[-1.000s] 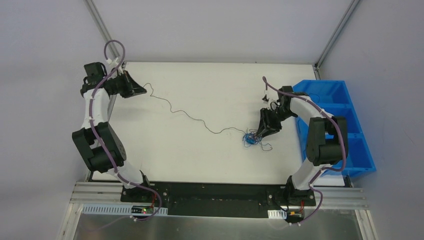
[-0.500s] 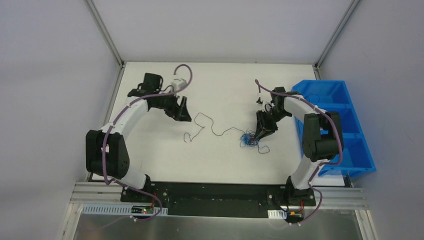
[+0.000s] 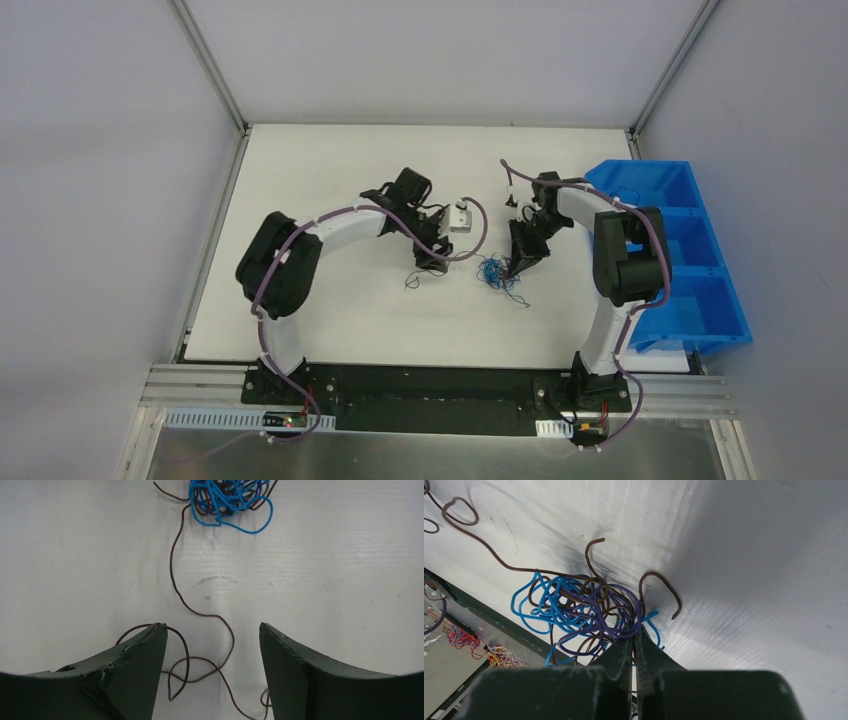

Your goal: Untangle the cables

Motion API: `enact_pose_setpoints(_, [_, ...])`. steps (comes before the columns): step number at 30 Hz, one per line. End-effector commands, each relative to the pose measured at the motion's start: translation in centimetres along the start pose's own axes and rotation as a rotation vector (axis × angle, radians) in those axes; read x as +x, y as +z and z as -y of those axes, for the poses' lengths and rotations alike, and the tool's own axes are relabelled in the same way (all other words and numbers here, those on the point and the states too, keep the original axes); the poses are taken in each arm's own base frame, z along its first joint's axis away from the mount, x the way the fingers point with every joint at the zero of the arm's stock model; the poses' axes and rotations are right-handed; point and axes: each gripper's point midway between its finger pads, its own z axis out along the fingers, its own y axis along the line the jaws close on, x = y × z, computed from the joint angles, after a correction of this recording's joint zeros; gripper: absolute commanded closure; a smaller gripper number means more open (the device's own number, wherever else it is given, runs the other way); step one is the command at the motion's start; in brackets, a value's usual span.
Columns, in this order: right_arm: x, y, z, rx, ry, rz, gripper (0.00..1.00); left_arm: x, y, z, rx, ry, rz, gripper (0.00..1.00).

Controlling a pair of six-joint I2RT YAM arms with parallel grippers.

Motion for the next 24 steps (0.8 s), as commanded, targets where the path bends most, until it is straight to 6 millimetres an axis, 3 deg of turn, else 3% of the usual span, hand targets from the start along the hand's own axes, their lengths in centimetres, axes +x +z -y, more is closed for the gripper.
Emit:
enact_pose_setpoints(1, [-0.3, 0.1, 0.3, 0.019, -0.018, -0.008, 1.0, -3.9, 2.8, -1.8, -0.012, 0.172, 0.052, 0.31])
enact_pose_setpoints(8, [-0.1, -0.1, -0.1, 0.004, -0.017, 0.0, 1.0, -2.9, 7.4, -2.9, -0.081, 0.215, -0.038, 0.32])
enact_pose_setpoints(10, [-0.1, -0.1, 0.0, 0.009, -0.015, -0.001, 1.0, -2.3, 8.2, -2.8, -0.079, 0.219, -0.06, 0.37])
enact_pose_setpoints(13, [0.0, 0.1, 0.4, 0.027, -0.003, -0.008, 1.0, -1.4, 8.9, -2.4, -0.072, 0.238, -0.091, 0.63])
enact_pose_setpoints(15, [-0.1, 0.3, 0.9, 0.056, 0.018, -0.013, 0.98, -0.9, 8.7, -2.6, -0.095, 0.243, -0.118, 1.0])
enact_pose_setpoints(18, [-0.3, 0.4, 2.6, 0.161, 0.066, -0.032, 0.95, -1.7, 6.1, -3.9, -0.194, 0.146, -0.124, 1.0])
enact_pose_setpoints(21, [0.0, 0.4, 3.7, 0.238, 0.093, -0.069, 0.88, -3.0, 1.2, -4.3, -0.236, 0.024, -0.043, 1.0])
enact_pose_setpoints(24, [0.4, 0.4, 4.6, 0.298, 0.099, -0.097, 0.81, -2.5, -3.4, -3.8, -0.276, -0.007, -0.002, 1.0])
